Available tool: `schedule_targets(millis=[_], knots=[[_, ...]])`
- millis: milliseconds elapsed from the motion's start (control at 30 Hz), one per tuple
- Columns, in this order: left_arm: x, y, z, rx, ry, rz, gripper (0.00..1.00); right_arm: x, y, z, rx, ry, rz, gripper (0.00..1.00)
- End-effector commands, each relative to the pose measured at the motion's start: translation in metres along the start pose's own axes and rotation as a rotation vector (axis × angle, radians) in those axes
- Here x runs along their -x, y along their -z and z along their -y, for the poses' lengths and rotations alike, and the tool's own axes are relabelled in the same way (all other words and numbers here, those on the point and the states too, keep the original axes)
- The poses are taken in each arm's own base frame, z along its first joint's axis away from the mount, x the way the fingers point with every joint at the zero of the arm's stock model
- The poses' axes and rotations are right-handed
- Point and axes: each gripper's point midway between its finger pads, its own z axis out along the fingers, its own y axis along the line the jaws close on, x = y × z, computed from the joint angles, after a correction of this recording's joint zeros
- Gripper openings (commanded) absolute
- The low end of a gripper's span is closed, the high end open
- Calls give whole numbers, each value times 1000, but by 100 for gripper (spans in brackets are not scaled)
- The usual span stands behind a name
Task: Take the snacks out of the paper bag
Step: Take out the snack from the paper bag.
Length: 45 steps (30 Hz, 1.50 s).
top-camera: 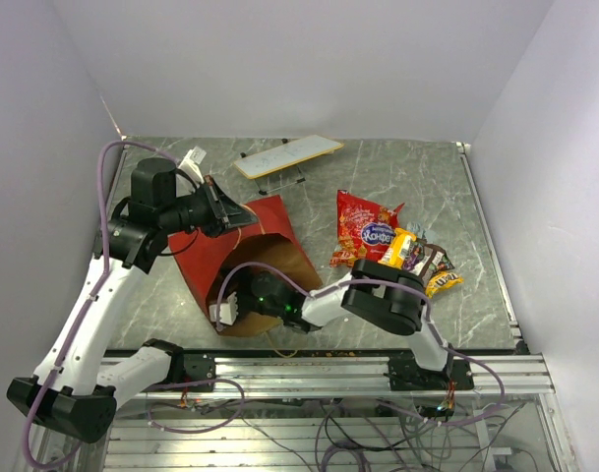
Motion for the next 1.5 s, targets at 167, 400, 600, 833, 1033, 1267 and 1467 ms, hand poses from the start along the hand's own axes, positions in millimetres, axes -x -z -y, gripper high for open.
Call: schedule_targets(millis=[167, 400, 600, 833, 1033, 1267, 1467], knots=[[2, 6, 12, -40, -4, 0, 7, -23, -36, 17, -45, 14, -21, 62], [-1, 12, 10, -18, 0, 14, 7, -45, -43, 42, -109, -21, -78, 59], [-3, 16, 9, -9, 7, 24, 7, -48, -51, 47, -97, -17, -45, 54], [-3, 19, 6, 12, 15, 38, 7, -41, -57, 36, -48, -10, 1, 41], [-5, 24, -1, 49, 37, 63, 7, -40, -57, 47, -72, -26, -17, 25], [-4, 32, -5, 80, 42, 104, 7, -27, -49, 56, -51, -54, -7, 0], [-4, 37, -15, 128, 45, 141, 7, -11, -28, 60, -34, -97, 14, 0]])
